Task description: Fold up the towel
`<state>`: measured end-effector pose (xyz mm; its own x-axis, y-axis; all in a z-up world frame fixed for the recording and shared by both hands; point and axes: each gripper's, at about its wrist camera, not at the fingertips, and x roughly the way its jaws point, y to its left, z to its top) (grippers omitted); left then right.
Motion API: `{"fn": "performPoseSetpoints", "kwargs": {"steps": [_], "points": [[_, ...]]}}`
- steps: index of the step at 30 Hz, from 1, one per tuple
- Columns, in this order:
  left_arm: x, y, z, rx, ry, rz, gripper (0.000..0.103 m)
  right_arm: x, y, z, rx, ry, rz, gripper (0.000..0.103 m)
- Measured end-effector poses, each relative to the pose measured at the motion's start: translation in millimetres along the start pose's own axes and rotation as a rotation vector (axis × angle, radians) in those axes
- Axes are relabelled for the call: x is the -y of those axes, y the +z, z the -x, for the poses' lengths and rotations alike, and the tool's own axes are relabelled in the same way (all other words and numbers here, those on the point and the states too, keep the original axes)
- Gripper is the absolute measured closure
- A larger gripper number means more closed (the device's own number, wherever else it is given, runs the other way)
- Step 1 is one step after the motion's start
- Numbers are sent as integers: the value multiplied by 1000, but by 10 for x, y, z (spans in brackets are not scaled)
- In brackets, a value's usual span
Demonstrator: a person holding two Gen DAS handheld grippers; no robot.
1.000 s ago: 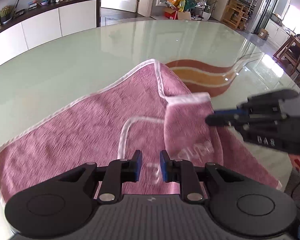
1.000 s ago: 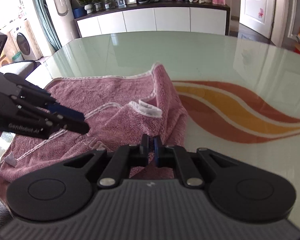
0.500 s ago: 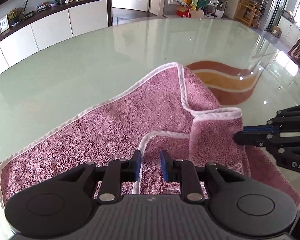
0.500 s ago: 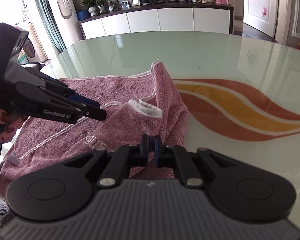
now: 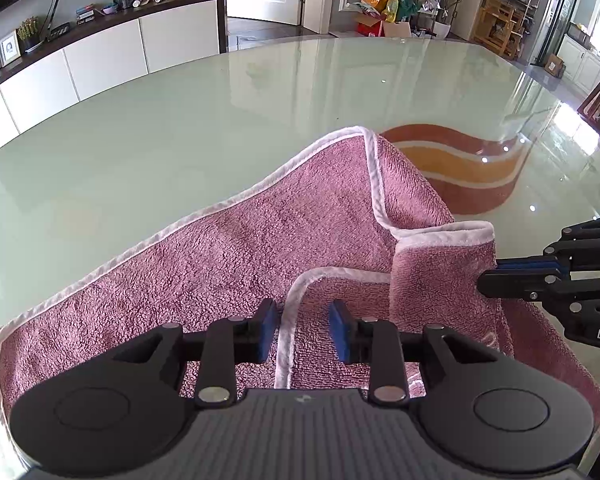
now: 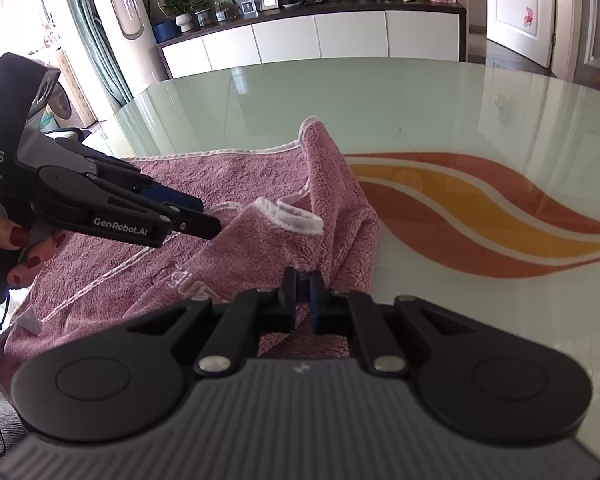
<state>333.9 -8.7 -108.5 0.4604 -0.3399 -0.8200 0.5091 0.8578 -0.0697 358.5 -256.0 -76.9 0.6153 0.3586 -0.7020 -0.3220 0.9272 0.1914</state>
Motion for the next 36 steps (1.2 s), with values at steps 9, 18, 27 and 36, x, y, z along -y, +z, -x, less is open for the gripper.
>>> {"fn": "performPoseSetpoints", "kwargs": {"steps": [9, 18, 27, 36], "points": [[42, 21, -13, -5, 8, -10, 69, 17, 10, 5, 4, -1, -13, 96], [88, 17, -32, -6, 15, -25, 73, 21, 27, 0, 17, -5, -48, 96], [94, -20, -19, 5, 13, -6, 80, -8, 77, -6, 31, -6, -33, 93], [27, -5, -15, 13, -1, 53, 87, 22, 87, 159, 95, -46, -33, 75]]}}
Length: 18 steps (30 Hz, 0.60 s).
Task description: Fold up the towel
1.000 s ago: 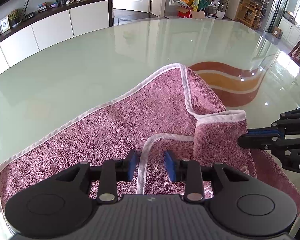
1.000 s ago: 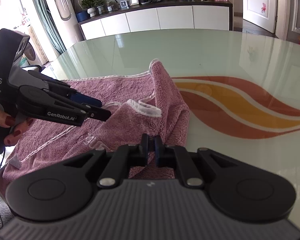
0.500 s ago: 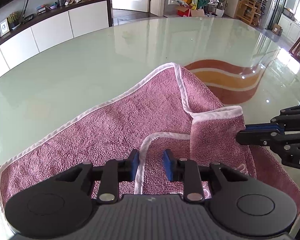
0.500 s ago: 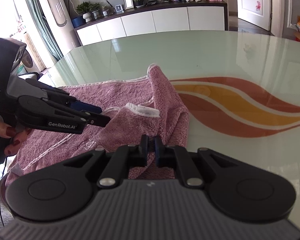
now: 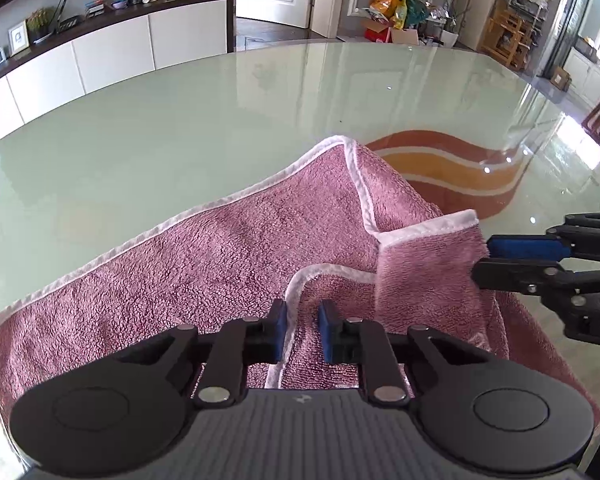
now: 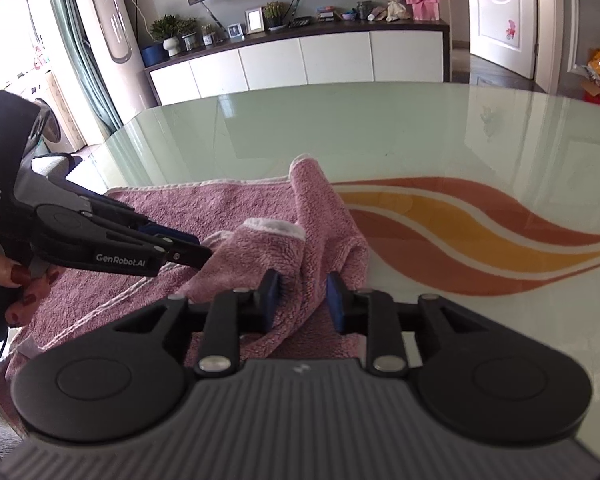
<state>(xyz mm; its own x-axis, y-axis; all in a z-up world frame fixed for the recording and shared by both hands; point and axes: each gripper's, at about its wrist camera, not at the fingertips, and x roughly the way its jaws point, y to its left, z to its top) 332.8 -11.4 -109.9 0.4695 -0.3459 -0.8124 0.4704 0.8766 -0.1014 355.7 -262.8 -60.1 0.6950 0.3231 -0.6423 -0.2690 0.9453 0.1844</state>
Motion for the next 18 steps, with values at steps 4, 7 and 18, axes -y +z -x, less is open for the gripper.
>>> {"fn": "performPoseSetpoints", "kwargs": {"steps": [4, 7, 18], "points": [[-1, -7, 4, 11, -1, 6, 89, 124, 23, 111, 33, -42, -16, 74], [-4, -8, 5, 15, -5, 12, 90, 199, 15, 107, 9, -48, -17, 79], [-15, -13, -6, 20, -19, 6, 92, 122, -68, 2, -54, 10, 5, 84]]}}
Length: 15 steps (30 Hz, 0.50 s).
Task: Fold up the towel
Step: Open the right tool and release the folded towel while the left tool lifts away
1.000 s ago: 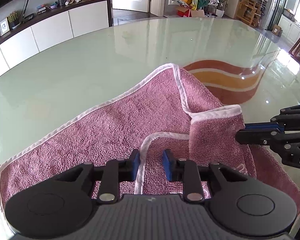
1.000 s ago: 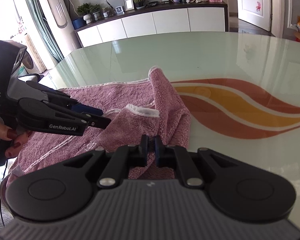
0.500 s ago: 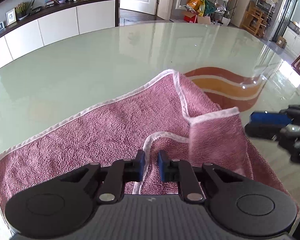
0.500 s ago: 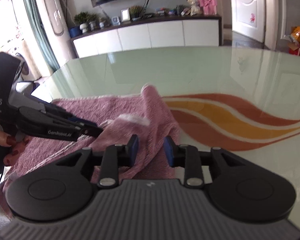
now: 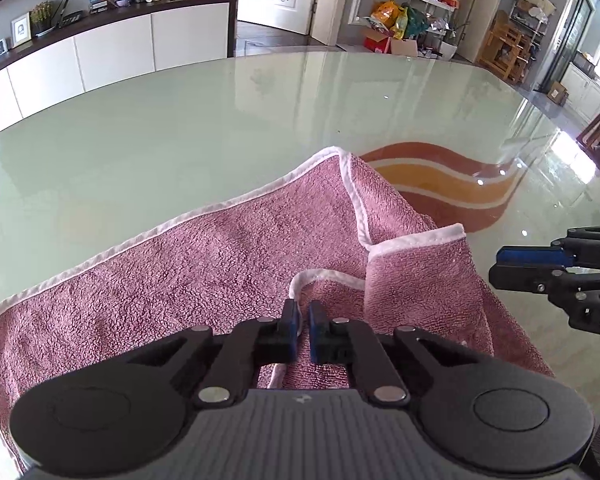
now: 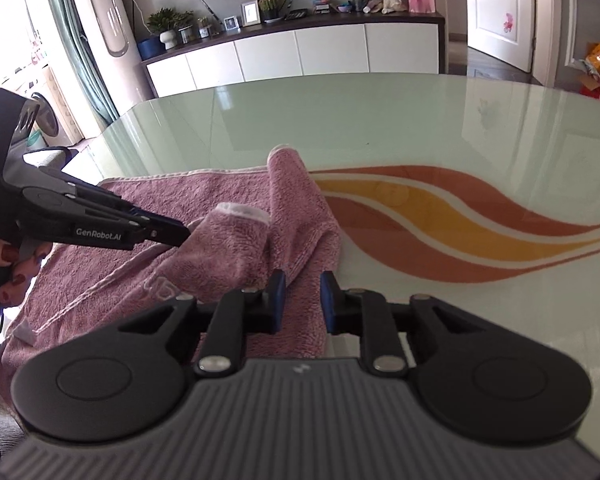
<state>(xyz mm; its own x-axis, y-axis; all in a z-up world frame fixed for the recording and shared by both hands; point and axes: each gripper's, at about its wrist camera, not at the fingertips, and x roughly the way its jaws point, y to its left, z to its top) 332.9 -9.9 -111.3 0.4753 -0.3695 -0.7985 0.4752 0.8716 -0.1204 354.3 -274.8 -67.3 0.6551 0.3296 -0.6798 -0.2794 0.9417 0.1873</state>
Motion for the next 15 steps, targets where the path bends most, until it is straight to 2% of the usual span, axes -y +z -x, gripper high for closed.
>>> {"fn": "performPoseSetpoints", "kwargs": {"steps": [6, 15], "points": [[-34, -12, -25, -6, 11, -2, 79, -12, 1, -25, -13, 16, 4, 84], [-21, -9, -40, 11, 32, -28, 71, -44, -32, -79, -47, 31, 20, 84]]}}
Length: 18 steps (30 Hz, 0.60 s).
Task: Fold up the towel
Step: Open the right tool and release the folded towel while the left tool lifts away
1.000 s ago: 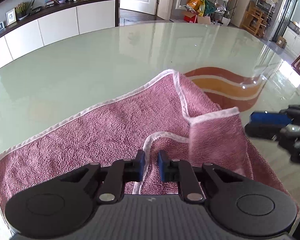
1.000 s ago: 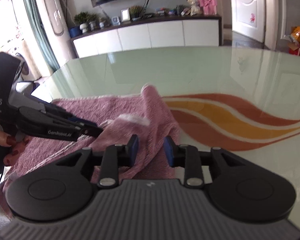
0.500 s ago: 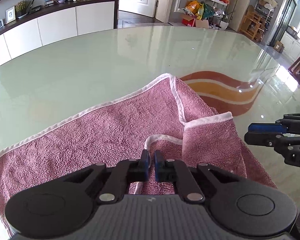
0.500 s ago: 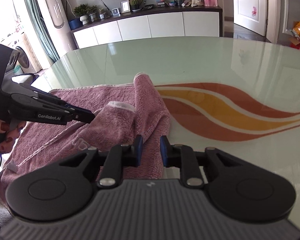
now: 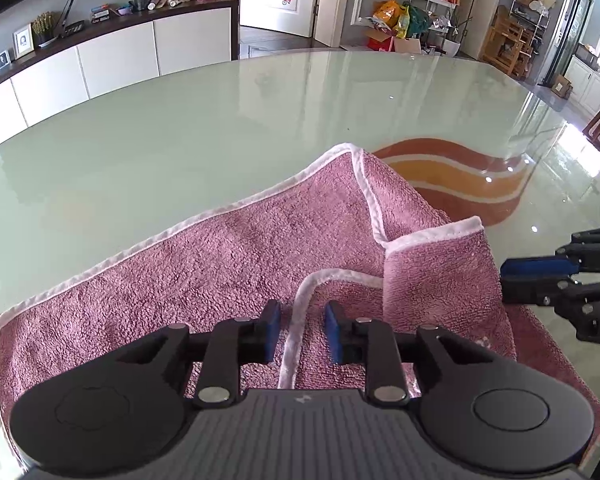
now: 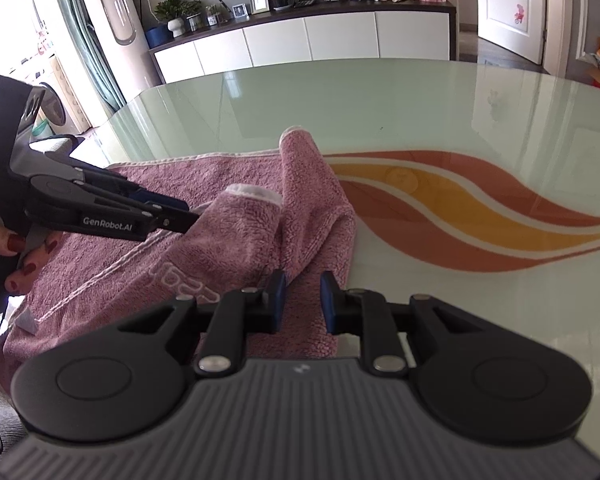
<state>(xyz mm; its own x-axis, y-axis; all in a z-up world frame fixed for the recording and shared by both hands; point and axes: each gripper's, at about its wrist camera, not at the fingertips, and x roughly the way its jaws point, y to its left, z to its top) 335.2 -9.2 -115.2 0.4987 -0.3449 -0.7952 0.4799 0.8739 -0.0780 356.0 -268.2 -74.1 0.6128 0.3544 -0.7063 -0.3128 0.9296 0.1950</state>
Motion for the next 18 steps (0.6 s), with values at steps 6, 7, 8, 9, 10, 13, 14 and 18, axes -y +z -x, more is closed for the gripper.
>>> {"fn": "performPoseSetpoints", "kwargs": {"steps": [6, 7, 8, 9, 10, 13, 14, 18], "points": [[50, 12, -12, -1, 2, -35, 67, 6, -11, -45, -22, 5, 3, 84], [52, 12, -12, -2, -3, -34, 69, 7, -17, -51, -25, 7, 4, 84], [47, 13, -8, -2, -10, -29, 74, 7, -23, -57, -29, 8, 4, 84], [42, 16, -6, -4, -24, -20, 81, 4, -30, -67, -33, 8, 5, 84], [42, 19, -7, -5, -26, -15, 83, 1, -36, -72, -35, 6, 6, 84], [56, 5, -7, -3, -33, -5, 92, 1, -35, -76, -38, 6, 3, 84], [56, 1, -1, 0, -35, 1, 94, 2, -35, -76, -38, 7, 2, 84], [-1, -13, 31, 13, -57, 47, 97, 7, -35, -80, -42, 9, 3, 84]]}}
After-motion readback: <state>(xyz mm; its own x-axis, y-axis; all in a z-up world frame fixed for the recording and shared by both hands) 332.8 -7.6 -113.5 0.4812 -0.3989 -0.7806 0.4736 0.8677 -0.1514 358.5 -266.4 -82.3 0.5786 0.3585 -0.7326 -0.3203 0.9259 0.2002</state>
